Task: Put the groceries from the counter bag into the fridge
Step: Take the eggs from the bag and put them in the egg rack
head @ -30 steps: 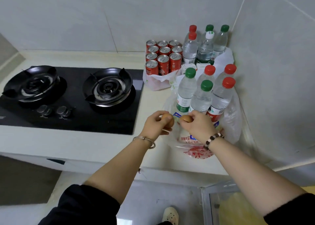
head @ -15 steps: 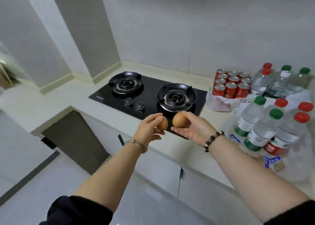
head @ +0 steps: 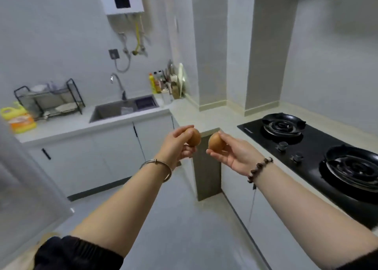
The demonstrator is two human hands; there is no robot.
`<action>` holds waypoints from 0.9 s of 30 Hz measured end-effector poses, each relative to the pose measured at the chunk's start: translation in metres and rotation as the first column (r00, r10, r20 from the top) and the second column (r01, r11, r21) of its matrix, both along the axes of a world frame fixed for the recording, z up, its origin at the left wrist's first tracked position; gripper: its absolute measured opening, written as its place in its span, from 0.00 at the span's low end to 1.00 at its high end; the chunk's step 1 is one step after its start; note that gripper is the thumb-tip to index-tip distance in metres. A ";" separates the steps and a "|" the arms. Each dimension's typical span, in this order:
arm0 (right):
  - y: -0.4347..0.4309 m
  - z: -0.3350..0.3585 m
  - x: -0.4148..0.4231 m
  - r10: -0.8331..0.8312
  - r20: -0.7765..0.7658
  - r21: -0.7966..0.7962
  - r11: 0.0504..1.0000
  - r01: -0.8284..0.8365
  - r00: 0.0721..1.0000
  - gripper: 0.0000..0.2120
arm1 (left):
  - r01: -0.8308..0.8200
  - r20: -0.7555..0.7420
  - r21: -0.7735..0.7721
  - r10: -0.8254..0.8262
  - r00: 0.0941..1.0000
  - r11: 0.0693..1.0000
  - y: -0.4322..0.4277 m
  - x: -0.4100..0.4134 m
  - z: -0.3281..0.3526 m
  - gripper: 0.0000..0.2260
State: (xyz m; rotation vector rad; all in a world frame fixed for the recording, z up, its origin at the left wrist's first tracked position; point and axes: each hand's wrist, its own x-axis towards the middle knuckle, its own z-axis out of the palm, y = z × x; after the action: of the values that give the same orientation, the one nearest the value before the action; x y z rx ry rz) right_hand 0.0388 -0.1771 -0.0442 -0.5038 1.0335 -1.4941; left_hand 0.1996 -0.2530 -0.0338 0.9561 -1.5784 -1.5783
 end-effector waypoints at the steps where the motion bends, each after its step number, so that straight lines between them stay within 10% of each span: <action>1: -0.010 0.010 0.019 0.022 -0.052 -0.027 0.999 -0.024 0.998 0.12 | -0.045 0.003 -0.028 0.045 0.999 0.999 -0.002 0.019 0.012 0.12; 14: -0.120 0.144 0.171 0.077 -0.405 -0.410 0.875 -0.256 0.911 0.13 | -0.572 -0.040 -0.472 0.632 0.774 0.671 -0.021 0.151 0.155 0.06; 27: -0.135 0.238 0.281 0.129 -0.448 -0.713 0.545 -0.441 0.885 0.08 | -0.617 -0.160 -0.742 0.823 0.545 0.264 0.013 0.245 0.252 0.05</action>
State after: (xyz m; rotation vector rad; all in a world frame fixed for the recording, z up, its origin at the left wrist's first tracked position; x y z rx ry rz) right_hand 0.3199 -0.3120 0.1941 -1.5763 0.4027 -1.5311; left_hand 0.4447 -0.2400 0.2178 1.1709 -1.3689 -0.0640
